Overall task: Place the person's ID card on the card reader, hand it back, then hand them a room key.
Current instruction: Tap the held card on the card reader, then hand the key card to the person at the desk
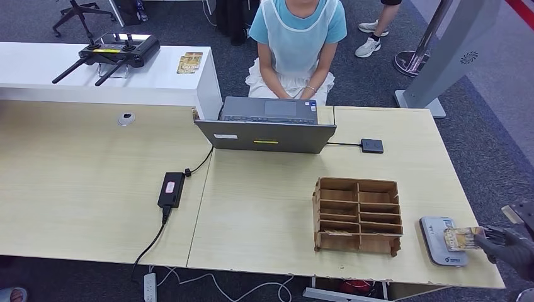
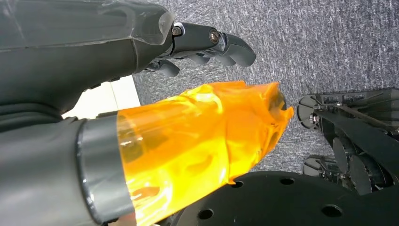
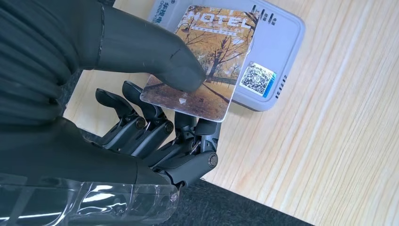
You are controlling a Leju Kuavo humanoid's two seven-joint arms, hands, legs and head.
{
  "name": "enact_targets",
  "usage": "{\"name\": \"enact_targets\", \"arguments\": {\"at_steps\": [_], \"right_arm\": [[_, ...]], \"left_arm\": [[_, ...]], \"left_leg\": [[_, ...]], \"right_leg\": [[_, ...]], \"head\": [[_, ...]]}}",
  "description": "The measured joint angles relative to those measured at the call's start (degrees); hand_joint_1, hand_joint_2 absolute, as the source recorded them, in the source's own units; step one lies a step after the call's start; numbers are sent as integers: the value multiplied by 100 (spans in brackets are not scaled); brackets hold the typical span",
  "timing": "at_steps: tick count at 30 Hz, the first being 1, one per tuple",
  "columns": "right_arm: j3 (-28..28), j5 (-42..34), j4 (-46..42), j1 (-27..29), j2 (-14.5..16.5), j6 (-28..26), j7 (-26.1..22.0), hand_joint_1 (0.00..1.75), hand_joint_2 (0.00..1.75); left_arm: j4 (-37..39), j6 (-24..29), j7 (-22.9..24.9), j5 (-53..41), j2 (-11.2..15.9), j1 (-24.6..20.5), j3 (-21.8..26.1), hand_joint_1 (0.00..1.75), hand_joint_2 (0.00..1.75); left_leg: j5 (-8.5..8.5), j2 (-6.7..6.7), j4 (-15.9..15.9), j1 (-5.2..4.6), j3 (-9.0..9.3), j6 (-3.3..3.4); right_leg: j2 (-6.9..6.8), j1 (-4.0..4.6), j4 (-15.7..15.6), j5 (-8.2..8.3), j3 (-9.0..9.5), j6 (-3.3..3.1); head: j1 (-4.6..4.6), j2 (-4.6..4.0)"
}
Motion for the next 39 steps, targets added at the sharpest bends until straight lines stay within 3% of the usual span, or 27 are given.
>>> {"name": "enact_targets", "arguments": {"at_steps": [13, 39], "right_arm": [[145, 52, 101, -10, 18, -39, -32, 175, 175], [266, 593, -120, -20, 212, -720, 74, 175, 175]], "left_arm": [[0, -11, 0, 56, 2, -5, -1, 0, 0], [0, 7, 50, 137, 2, -10, -3, 0, 0]], "left_leg": [[0, 0, 0, 0, 0, 0], [0, 0, 0, 0, 0, 0]], "right_leg": [[0, 0, 0, 0, 0, 0], [0, 0, 0, 0, 1, 0]], "head": [[-2, -1], [-1, 0]]}}
